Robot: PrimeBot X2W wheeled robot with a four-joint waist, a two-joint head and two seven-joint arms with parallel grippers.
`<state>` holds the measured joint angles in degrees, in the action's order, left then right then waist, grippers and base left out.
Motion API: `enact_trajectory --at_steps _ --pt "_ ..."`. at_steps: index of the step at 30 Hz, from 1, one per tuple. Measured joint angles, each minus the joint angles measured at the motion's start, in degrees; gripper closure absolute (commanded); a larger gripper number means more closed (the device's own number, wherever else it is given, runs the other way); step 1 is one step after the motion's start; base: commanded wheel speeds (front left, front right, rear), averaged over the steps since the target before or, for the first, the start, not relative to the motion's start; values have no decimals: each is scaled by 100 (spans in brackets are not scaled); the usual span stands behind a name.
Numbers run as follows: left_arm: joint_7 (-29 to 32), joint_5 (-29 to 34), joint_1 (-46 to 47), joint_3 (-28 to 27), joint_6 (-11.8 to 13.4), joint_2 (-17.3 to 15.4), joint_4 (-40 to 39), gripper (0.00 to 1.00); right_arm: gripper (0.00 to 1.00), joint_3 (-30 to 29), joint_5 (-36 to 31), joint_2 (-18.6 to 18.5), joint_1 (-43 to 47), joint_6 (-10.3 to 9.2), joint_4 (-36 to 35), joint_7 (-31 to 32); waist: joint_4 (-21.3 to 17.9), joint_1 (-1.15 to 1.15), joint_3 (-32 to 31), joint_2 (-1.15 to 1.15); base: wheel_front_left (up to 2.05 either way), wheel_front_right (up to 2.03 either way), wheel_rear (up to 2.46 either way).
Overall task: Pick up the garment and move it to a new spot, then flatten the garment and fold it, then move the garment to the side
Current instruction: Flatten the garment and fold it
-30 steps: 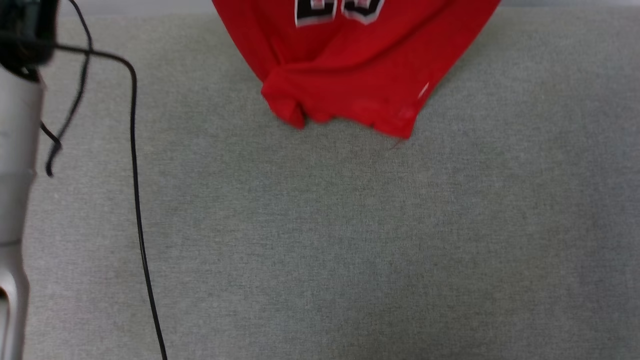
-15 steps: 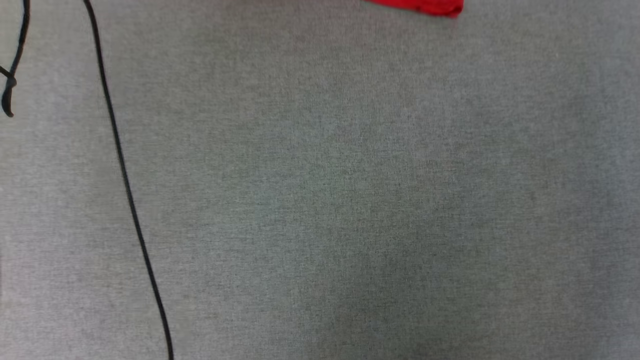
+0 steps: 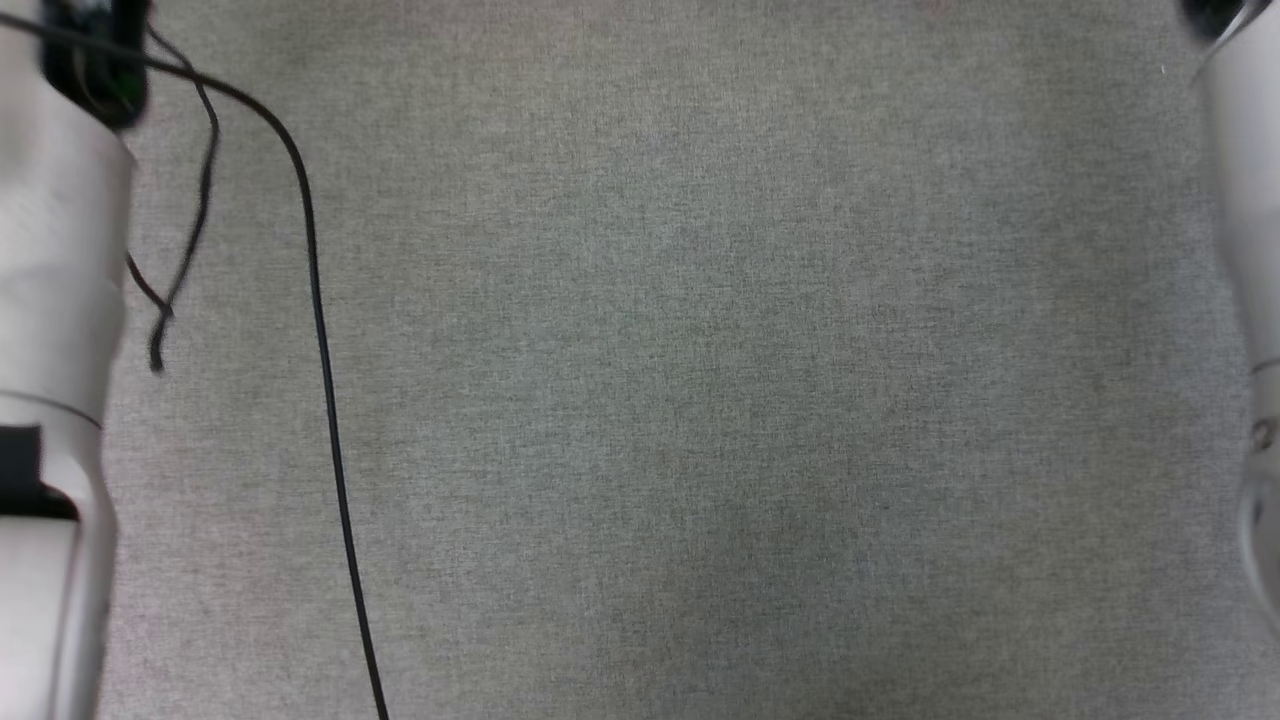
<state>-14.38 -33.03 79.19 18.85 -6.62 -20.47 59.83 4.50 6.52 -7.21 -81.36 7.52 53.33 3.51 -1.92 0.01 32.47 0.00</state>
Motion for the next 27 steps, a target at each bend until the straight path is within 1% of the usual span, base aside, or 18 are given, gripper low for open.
enact_trajectory --at_steps 4,7,9,14,17,22,27 --pt "-43 -120 -438 -12 -46 113 252 100 100 -4 143 77 484 0 397 -352 14 0 -109 0 0 0 0" --pt "-52 -205 -857 -29 -71 183 313 100 100 4 277 75 923 -1 567 -632 40 0 -256 0 0 0 0" --pt "-52 -280 -1189 -134 -71 219 165 100 100 32 421 52 1251 -1 623 -817 67 -1 -388 0 0 0 0" --pt "-55 -244 -2230 -445 -77 263 -379 100 100 168 735 -99 2191 -1 587 -1220 137 -1 -819 0 0 0 0" --pt "-62 -147 -2901 -680 -66 293 -791 100 100 296 929 -169 2810 -1 441 -1356 166 -2 -1134 0 0 0 0" --pt "-62 62 -4165 -1010 63 393 -1547 100 100 397 1266 -330 3914 0 -14 -1412 199 -3 -1707 1 0 0 0" --pt "-68 180 -5310 -1257 163 474 -2286 100 100 363 1432 -455 5019 0 -683 -1177 239 -3 -2224 0 0 0 0"
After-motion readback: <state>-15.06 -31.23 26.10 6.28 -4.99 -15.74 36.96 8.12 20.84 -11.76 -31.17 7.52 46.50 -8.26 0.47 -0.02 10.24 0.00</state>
